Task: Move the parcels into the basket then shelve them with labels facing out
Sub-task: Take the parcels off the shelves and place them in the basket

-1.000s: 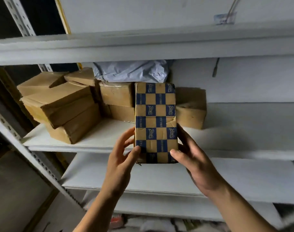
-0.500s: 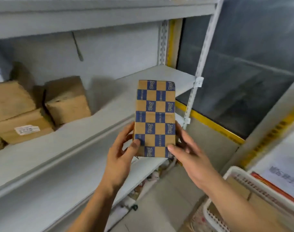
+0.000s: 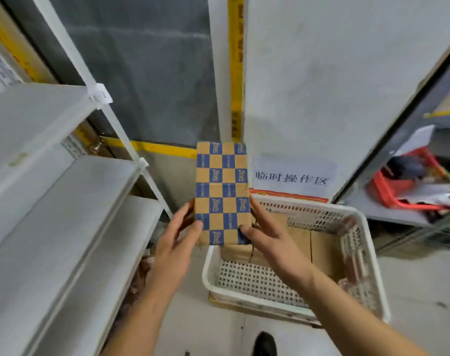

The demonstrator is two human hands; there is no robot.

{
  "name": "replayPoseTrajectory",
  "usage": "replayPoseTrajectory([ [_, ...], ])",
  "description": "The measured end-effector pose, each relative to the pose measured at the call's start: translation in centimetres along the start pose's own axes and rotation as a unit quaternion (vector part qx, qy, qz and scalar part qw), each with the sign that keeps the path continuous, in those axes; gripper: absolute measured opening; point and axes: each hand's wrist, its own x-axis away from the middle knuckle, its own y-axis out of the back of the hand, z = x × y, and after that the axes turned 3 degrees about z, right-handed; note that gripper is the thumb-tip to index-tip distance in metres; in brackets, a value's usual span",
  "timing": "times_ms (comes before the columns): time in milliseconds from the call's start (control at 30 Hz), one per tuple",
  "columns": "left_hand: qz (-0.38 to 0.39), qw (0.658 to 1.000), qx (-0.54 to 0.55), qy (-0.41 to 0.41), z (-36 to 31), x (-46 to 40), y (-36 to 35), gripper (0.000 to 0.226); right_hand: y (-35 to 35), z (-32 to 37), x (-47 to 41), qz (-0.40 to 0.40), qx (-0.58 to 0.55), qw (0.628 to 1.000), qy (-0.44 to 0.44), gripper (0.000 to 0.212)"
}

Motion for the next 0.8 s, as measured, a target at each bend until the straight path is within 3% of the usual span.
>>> replayPoseTrajectory([
  [367,0.235,0.959,-0.023,0.159,11.2,-8.3,-16.8,0.052,14.2,-13.0,1.7,-0.183,-0.065,0.970,-0.145,0.065],
  [567,0.305,0.925,-0.065,0.215,17.6,-11.0,-24.1,0.063,19.9,-20.8,2.1,-0.224,-0.113,0.947,-0.198,0.066],
  [800,0.315,0.911,-0.094,0.247,23.3,-12.6,-30.1,0.062,25.0,-27.9,1.5,-0.237,-0.133,0.931,-0.243,0.064],
])
